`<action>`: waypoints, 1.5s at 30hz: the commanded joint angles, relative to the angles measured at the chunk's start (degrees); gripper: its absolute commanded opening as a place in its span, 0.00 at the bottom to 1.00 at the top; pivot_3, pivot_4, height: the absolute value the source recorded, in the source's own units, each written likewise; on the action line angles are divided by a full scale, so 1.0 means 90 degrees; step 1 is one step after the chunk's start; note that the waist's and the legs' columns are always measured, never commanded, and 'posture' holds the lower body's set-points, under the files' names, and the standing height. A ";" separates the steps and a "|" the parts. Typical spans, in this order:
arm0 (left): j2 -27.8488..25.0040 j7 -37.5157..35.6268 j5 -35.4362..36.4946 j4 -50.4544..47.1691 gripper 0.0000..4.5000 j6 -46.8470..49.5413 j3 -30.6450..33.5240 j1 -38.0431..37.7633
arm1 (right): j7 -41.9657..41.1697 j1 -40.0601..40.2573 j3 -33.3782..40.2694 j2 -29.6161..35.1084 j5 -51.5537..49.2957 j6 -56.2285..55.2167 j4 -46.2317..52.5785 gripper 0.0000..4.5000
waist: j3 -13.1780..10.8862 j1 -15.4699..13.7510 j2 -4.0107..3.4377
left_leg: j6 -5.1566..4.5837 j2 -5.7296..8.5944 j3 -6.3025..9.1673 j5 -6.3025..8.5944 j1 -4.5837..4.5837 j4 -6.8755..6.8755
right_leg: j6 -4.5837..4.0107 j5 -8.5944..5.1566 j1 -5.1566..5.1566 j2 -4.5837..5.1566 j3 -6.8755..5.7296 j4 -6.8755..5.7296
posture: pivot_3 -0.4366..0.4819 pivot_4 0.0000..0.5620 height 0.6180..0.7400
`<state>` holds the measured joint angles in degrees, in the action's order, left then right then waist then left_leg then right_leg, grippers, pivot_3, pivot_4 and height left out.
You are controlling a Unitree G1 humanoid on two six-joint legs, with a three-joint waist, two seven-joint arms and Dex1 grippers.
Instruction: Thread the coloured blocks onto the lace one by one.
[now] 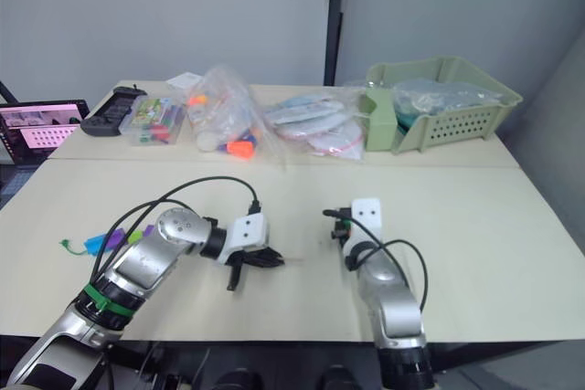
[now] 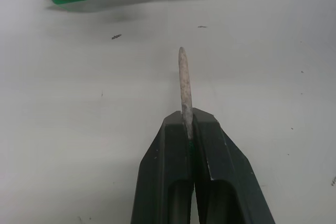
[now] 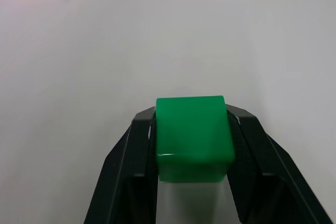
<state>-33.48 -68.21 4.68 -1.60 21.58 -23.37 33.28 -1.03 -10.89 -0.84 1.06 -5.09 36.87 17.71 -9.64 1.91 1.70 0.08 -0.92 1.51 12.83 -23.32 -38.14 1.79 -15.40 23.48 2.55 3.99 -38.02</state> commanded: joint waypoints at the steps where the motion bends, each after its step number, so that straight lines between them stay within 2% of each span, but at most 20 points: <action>1: -0.0040 -0.0026 0.0092 -0.0210 0.00 -0.0061 0.0148 -0.0008 | 0.0182 0.0480 -0.0433 -0.0139 0.0039 0.0440 0.1433 0.26 | 0.0000 0.0028 0.0000 | 0.0000 0.0000 0.0000 0.0000 -0.0001 0.0002 | 0.0000 0.0000 0.0002 0.0001 0.0001 -0.0001 | 0.48 0.27 1.00; 4: -0.0024 -0.0026 0.0089 -0.0158 0.00 -0.0083 0.0141 0.0019 | 0.0423 0.1352 -0.1164 -0.0291 0.0039 0.1177 0.2593 0.26 | 0.0001 0.0044 -0.0001 | 0.0000 0.0000 0.0004 0.0000 -0.0004 0.0006 | 0.0000 0.0000 0.0007 0.0001 0.0000 -0.0004 | 0.48 0.27 1.00; 6: -0.0012 -0.0029 0.0092 -0.0137 0.00 -0.0088 0.0136 0.0040 | 0.0525 0.1644 -0.1510 -0.0321 0.0088 0.1489 0.2904 0.26 | 0.0001 0.0058 -0.0001 | 0.0000 -0.0002 0.0005 0.0000 -0.0006 0.0010 | 0.0000 0.0000 0.0013 0.0000 0.0000 -0.0002 | 0.48 0.27 1.00; 12: 0.0014 -0.0072 0.0091 -0.0142 0.00 -0.0099 0.0111 0.0040 | 0.0494 0.1856 -0.1355 -0.0417 -0.0053 0.1799 0.2603 0.26 | 0.0001 0.0051 -0.0001 | 0.0004 -0.0003 -0.0002 -0.0003 0.0006 0.0010 | 0.0002 -0.0001 0.0006 0.0001 0.0008 0.0003 | 0.48 0.27 1.00; 17: 0.0005 -0.0064 0.0078 -0.0163 0.00 -0.0100 0.0125 0.0029 | 0.0490 0.1862 -0.1337 -0.0519 -0.0085 0.1596 0.2570 0.26 | 0.0001 0.0057 -0.0001 | 0.0004 -0.0004 -0.0006 -0.0003 0.0001 0.0010 | 0.0002 -0.0001 0.0008 0.0001 0.0005 0.0007 | 0.48 0.27 1.00; 19: -0.0004 -0.0059 0.0080 -0.0169 0.00 -0.0095 0.0136 0.0023 | 0.0418 0.1845 -0.1313 -0.0450 -0.0088 0.1528 0.2593 0.50 | 0.0001 0.0056 -0.0001 | 0.0004 -0.0004 -0.0005 -0.0003 0.0001 0.0010 | 0.0002 -0.0001 0.0009 0.0000 0.0005 0.0007 | 0.48 0.27 1.00; 22: -0.0011 -0.0065 0.0086 -0.0153 0.00 -0.0100 0.0147 0.0025 | 0.0273 0.1699 -0.1207 -0.0383 -0.0166 0.1454 0.2762 0.72 | 0.0001 0.0053 -0.0001 | 0.0004 -0.0002 -0.0006 -0.0003 -0.0002 0.0010 | 0.0002 -0.0002 0.0009 0.0002 0.0005 0.0008 | 0.48 0.27 1.00; 25: -0.0030 -0.0049 0.0094 -0.0161 0.00 -0.0080 0.0173 0.0003 | -0.0191 0.1204 -0.0939 -0.0136 -0.0516 0.1660 0.3392 0.97 | 0.0001 0.0057 -0.0001 | 0.0004 -0.0003 -0.0006 -0.0003 -0.0004 0.0010 | 0.0002 -0.0002 0.0014 0.0000 0.0006 0.0006 | 0.48 0.27 1.00; 29: -0.0021 -0.0019 0.0094 -0.0151 0.00 -0.0066 0.0178 -0.0005 | -0.1093 0.0575 -0.0339 0.0669 -0.1299 0.2273 0.3997 0.99 | 0.0001 0.0056 -0.0001 | 0.0004 -0.0003 -0.0003 -0.0003 -0.0004 0.0010 | 0.0002 -0.0001 0.0012 -0.0001 0.0002 0.0005 | 0.48 0.27 1.00; 32: 0.0005 0.0004 0.0096 -0.0132 0.00 -0.0054 0.0177 0.0018 | -0.2307 0.0257 0.0284 0.1632 -0.2309 0.2609 0.4122 0.99 | -0.0001 0.0038 0.0000 | 0.0004 0.0000 0.0002 -0.0003 -0.0004 0.0010 | 0.0002 -0.0001 0.0005 -0.0001 -0.0004 0.0007 | 0.48 0.27 1.00; 34: 0.0017 0.0008 0.0110 -0.0150 0.00 -0.0044 0.0175 0.0023 | -0.3402 0.0114 0.0700 0.2600 -0.2925 0.2491 0.3693 0.99 | -0.0002 0.0030 0.0001 | 0.0004 0.0004 0.0000 -0.0003 -0.0001 0.0009 | 0.0002 -0.0001 -0.0010 0.0004 -0.0004 0.0024 | 0.48 0.27 1.00; 36: -0.0026 -0.0022 0.0149 -0.0261 0.00 0.0004 0.0194 -0.0011 | -0.4922 -0.0047 0.0797 0.3805 -0.3394 0.2233 0.2958 0.99 | -0.0002 0.0035 0.0002 | 0.0004 0.0003 0.0000 -0.0003 0.0010 0.0008 | 0.0003 -0.0001 -0.0028 0.0004 -0.0007 0.0040 | 0.48 0.27 1.00; 38: -0.0071 -0.0056 0.0193 -0.0377 0.00 0.0072 0.0213 -0.0034 | -0.5879 -0.0114 0.0455 0.4628 -0.3220 0.1572 0.2390 0.99 | -0.0003 0.0029 0.0003 | 0.0004 0.0004 -0.0003 -0.0003 0.0015 0.0008 | 0.0004 -0.0001 -0.0037 0.0004 -0.0007 0.0048 | 0.48 0.27 1.00; 40: -0.0151 -0.0132 0.0275 -0.0563 0.00 0.0193 0.0236 -0.0071 | -0.6467 -0.0396 -0.0090 0.5049 -0.2648 0.0581 0.1526 0.99 | -0.0003 0.0063 0.0003 | 0.0003 0.0000 -0.0002 -0.0003 0.0015 0.0012 | 0.0004 -0.0001 -0.0036 -0.0001 -0.0009 0.0049 | 0.48 0.27 1.00; 45: -0.0504 -0.0350 0.0494 -0.1084 0.00 0.0540 0.0303 -0.0270 | -0.7651 -0.1525 -0.1420 0.5260 -0.1250 -0.1576 -0.0620 0.99 | -0.0003 0.0102 0.0002 | 0.0003 -0.0003 -0.0010 -0.0003 0.0018 0.0018 | 0.0005 -0.0002 -0.0026 -0.0006 0.0000 0.0044 | 0.48 0.27 1.00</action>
<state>-37.18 -70.63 7.81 -8.85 25.51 -21.88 30.95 -66.72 -22.50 -11.66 48.49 -19.65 29.07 15.98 -9.67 2.83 1.72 0.11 -0.96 1.42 12.81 -23.15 -37.98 1.84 -15.42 23.25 2.49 3.99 -37.62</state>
